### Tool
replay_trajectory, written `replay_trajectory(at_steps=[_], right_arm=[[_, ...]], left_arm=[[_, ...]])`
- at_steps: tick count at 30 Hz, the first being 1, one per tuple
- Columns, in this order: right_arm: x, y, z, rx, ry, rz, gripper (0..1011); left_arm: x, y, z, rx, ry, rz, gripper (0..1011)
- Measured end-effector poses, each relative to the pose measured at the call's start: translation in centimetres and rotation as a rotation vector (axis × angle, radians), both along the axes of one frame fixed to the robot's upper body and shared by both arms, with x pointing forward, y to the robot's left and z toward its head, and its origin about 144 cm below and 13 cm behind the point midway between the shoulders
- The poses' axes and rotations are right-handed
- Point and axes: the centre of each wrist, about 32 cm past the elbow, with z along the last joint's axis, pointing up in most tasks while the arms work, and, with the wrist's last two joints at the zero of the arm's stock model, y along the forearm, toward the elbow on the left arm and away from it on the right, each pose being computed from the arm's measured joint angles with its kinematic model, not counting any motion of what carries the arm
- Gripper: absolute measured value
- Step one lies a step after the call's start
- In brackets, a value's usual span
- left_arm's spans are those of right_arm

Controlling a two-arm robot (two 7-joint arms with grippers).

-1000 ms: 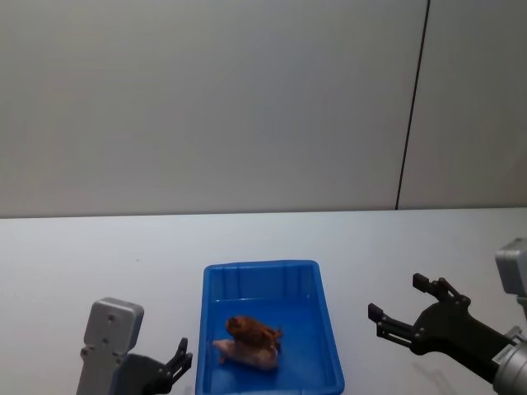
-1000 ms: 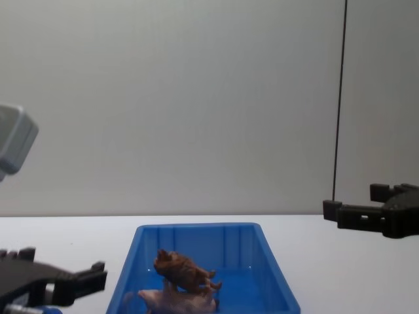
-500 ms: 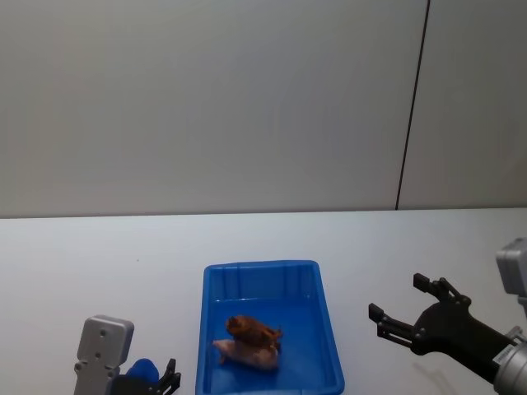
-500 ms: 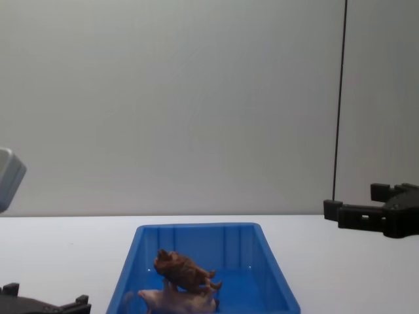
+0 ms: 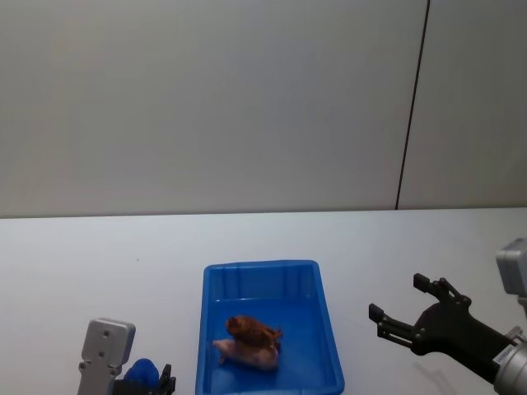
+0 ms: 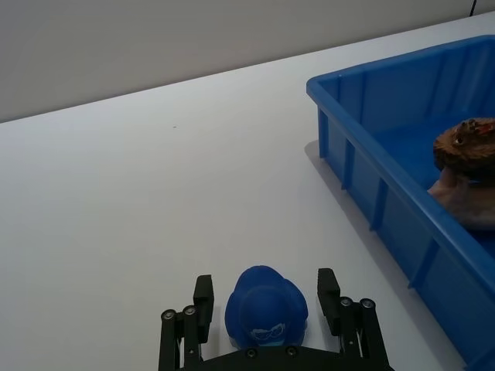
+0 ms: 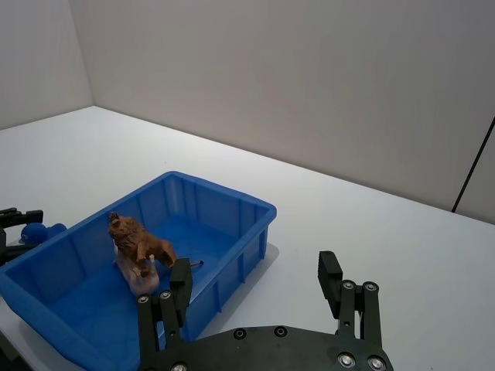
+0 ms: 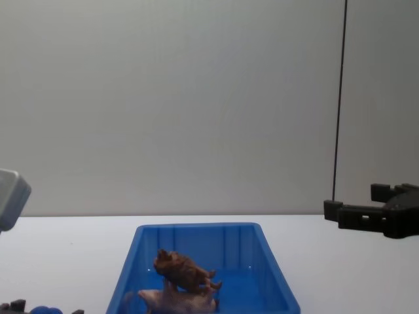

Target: Pick up the two dolls from the table and place them into the box.

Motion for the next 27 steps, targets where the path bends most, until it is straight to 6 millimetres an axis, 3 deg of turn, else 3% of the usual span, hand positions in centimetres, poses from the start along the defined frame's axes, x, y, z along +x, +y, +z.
replay_trajectory(at_steps=[11, 27], right_arm=[[0.0, 0.0, 0.0, 0.000, 0.000, 0.000, 1001], [0.0, 0.0, 0.0, 0.000, 0.000, 0.000, 1001]], left_arm=[[0.8, 0.2, -0.2, 0.003, 0.027, -0.005, 566], [2.5, -0.2, 1.9, 0.008, -0.078, -0.083, 409]])
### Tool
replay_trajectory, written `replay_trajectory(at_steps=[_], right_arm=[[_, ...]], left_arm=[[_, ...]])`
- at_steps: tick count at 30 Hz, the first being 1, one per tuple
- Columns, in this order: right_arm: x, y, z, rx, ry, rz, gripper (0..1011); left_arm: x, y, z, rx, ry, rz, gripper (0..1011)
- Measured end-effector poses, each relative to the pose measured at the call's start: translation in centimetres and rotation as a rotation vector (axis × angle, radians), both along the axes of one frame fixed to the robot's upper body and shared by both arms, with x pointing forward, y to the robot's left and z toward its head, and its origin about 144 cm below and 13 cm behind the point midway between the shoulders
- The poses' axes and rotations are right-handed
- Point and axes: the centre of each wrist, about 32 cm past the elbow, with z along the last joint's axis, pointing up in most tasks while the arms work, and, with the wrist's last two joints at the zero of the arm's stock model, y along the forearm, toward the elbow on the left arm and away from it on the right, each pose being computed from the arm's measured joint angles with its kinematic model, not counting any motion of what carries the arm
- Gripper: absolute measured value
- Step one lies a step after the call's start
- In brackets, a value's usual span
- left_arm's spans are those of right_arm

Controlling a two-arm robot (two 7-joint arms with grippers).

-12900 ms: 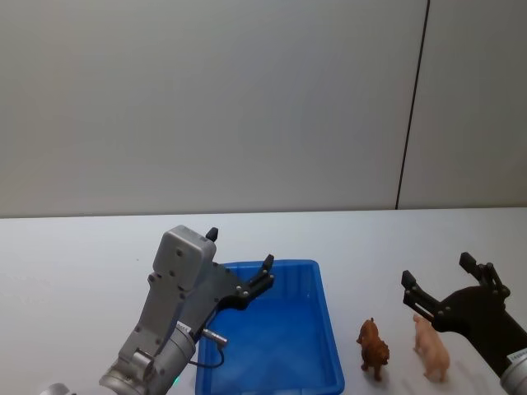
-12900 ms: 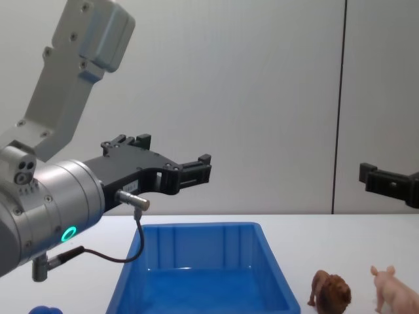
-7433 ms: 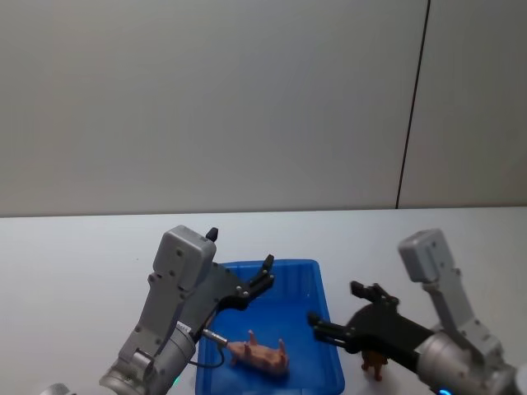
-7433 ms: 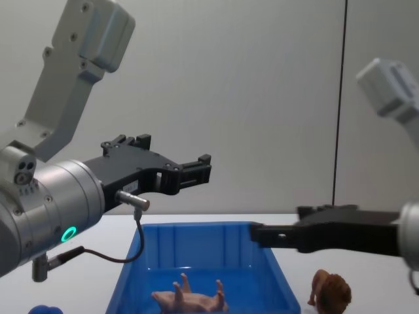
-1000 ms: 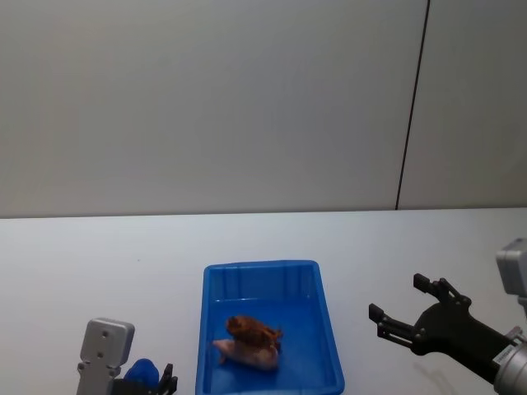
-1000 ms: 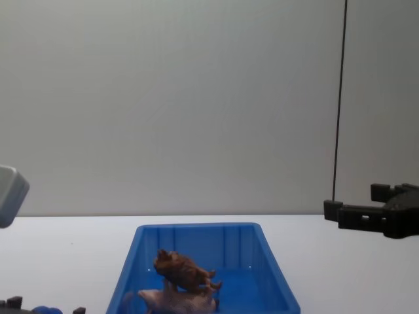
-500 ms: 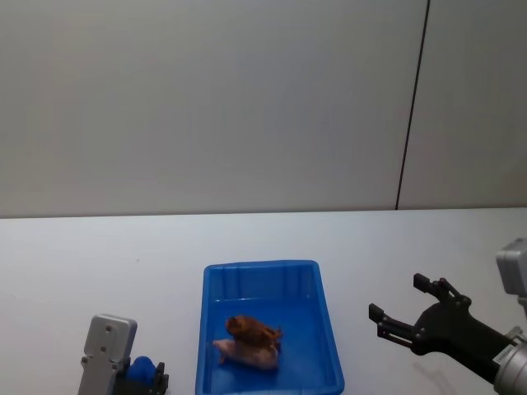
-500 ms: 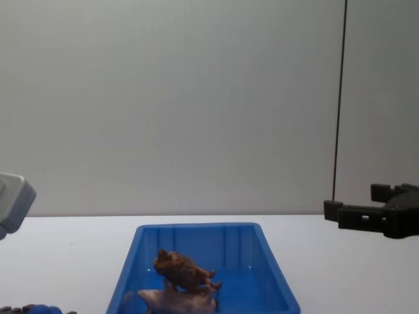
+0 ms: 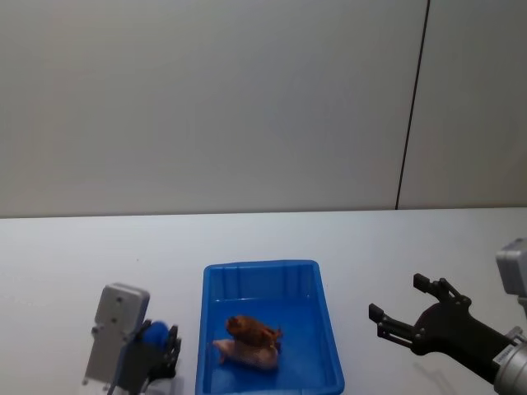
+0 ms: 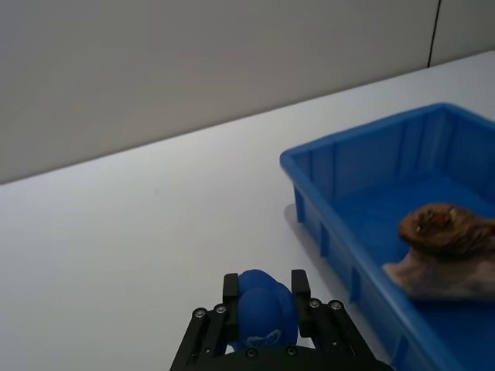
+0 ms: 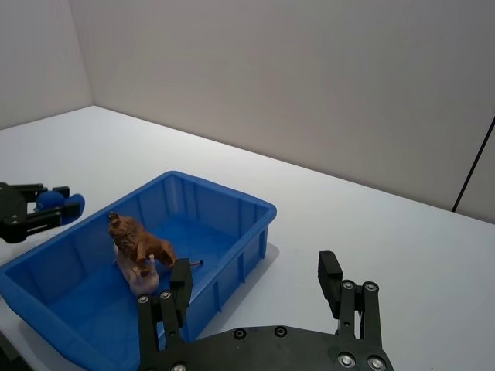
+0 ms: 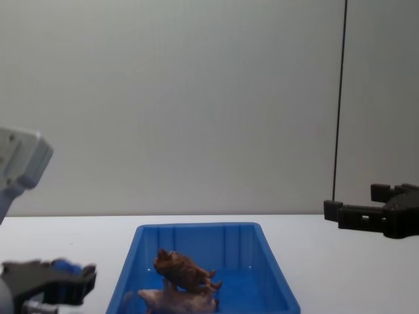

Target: Pick up the two dolls from the table and place them into the box.

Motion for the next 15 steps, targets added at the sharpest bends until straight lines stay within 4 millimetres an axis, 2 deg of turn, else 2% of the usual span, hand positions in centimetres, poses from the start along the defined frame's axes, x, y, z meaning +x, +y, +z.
replay_trajectory(at_steps=[15], right_arm=[[0.0, 0.0, 0.0, 0.000, 0.000, 0.000, 1001]], left_arm=[[3.2, -2.7, 2.6, -0.001, -0.144, -0.178, 307]])
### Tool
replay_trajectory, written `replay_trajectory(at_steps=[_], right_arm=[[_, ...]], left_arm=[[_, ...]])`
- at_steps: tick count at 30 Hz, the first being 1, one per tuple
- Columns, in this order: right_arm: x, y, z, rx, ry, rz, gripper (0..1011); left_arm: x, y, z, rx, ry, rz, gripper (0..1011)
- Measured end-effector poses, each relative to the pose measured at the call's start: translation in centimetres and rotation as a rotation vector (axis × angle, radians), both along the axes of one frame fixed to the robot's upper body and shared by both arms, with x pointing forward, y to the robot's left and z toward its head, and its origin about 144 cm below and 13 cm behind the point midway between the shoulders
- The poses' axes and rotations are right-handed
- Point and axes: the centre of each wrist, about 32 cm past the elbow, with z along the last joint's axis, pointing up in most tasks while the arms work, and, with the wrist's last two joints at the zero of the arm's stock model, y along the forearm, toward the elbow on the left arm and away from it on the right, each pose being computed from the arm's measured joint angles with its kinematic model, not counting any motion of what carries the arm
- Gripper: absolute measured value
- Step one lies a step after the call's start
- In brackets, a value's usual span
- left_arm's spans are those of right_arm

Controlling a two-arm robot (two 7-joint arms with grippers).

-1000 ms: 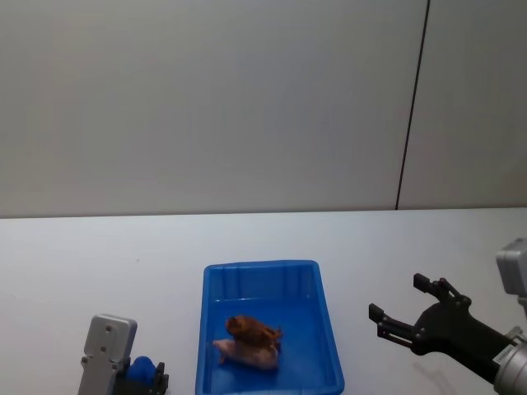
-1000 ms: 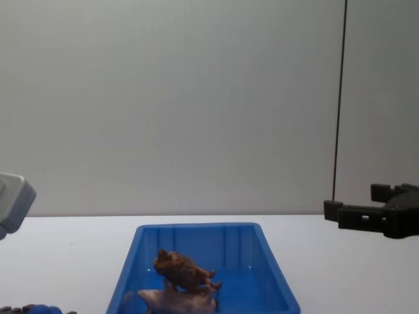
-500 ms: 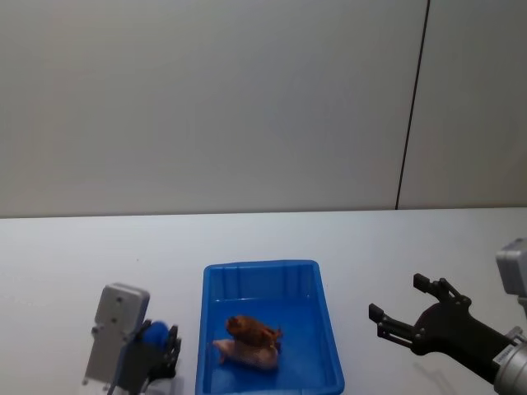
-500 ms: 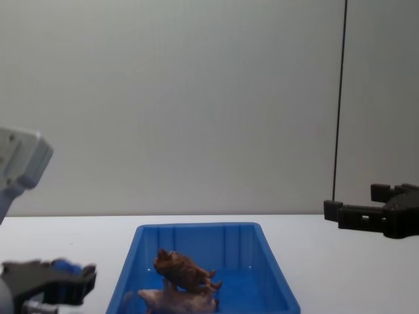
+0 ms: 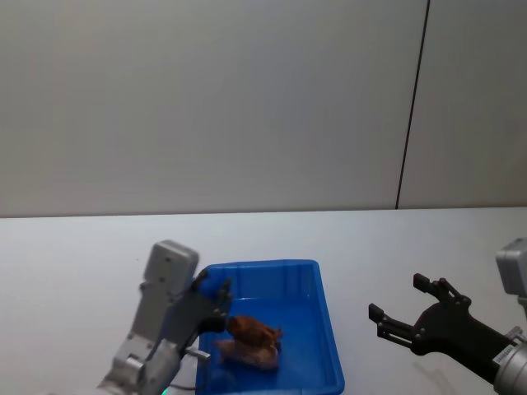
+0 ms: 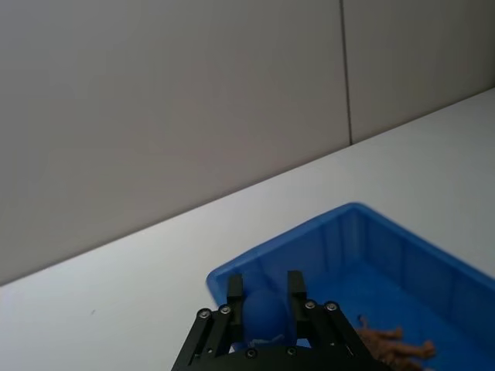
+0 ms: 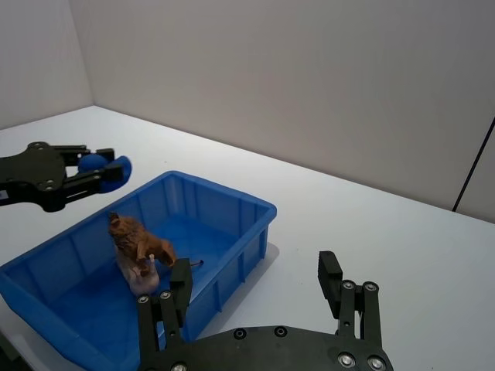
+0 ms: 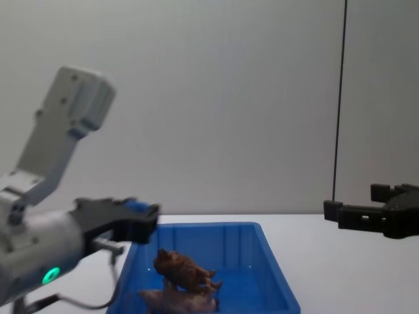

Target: Pick up the two dolls from the table and place them into the box.

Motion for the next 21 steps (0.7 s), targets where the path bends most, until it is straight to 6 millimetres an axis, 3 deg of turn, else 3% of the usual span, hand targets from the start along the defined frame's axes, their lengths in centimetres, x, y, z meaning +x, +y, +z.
replay_trajectory(at_steps=[12, 17, 21], right_arm=[[0.0, 0.0, 0.0, 0.000, 0.000, 0.000, 1001], [0.0, 0.0, 0.0, 0.000, 0.000, 0.000, 1001], [0.0, 0.0, 0.0, 0.000, 0.000, 0.000, 1001]], left_arm=[[2.6, -3.7, 1.0, 0.000, -0.075, -0.169, 680], [3.1, -4.3, 1.2, -0.005, -0.101, -0.207, 861], [3.2, -4.6, 1.3, -0.010, -0.132, -0.230, 941]])
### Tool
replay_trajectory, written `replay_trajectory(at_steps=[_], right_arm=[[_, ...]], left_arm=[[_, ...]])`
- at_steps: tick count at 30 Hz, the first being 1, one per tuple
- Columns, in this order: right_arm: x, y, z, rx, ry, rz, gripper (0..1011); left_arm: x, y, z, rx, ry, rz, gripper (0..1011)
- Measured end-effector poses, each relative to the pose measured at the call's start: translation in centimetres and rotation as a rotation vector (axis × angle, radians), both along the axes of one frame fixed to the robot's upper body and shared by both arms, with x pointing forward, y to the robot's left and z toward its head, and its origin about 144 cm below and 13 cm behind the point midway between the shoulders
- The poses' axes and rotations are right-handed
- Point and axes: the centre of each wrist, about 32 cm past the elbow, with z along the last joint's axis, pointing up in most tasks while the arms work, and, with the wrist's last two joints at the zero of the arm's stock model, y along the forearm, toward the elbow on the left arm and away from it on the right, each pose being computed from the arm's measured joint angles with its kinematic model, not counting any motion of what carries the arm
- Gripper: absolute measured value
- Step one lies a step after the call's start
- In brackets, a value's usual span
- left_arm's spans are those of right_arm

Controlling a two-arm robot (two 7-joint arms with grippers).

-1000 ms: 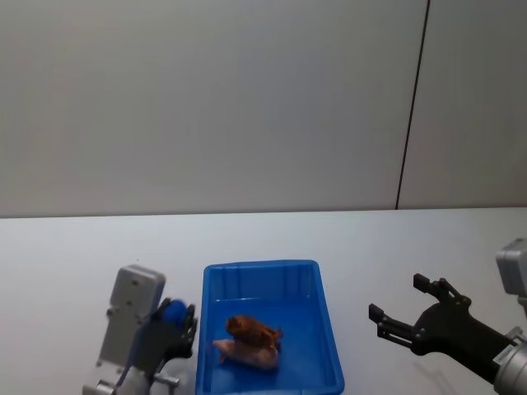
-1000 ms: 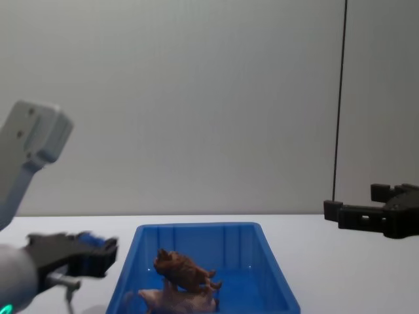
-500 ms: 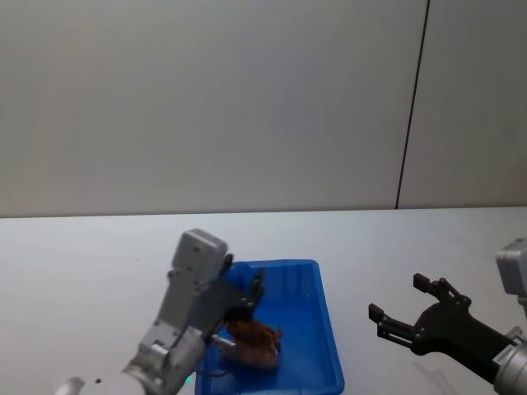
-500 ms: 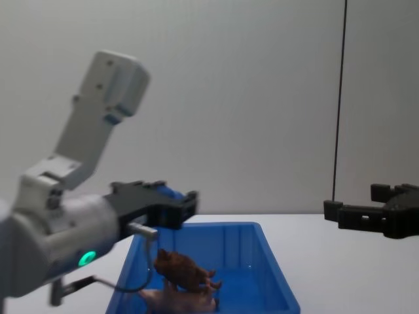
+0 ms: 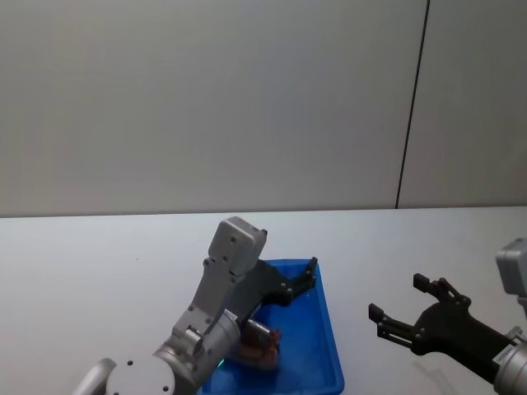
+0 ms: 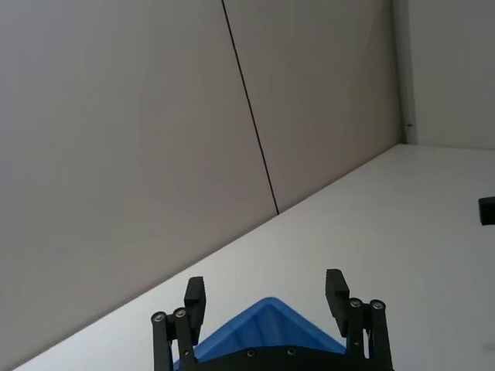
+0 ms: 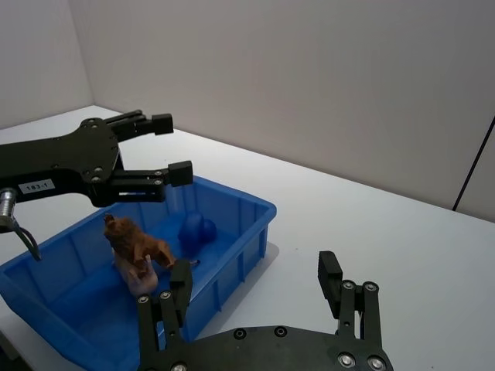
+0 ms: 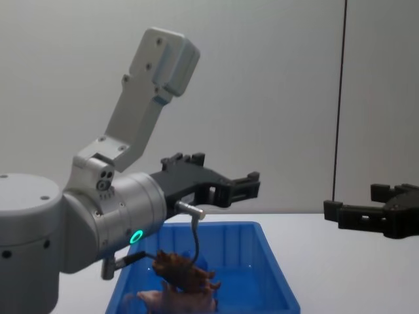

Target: Pick up the two dolls from the table and place them into the box.

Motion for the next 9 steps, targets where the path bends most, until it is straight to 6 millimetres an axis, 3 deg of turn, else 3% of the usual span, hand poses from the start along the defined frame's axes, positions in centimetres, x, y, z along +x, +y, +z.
replay_trajectory(at_steps=[2, 9], right_arm=[[0.00, 0.00, 0.00, 0.000, 0.000, 0.000, 1001], [0.00, 0.00, 0.00, 0.000, 0.000, 0.000, 1001]], left_arm=[[0.02, -0.01, 0.06, -0.003, -0.014, -0.008, 1000], [-0.01, -0.05, 0.38, -0.013, -0.051, -0.026, 1001]])
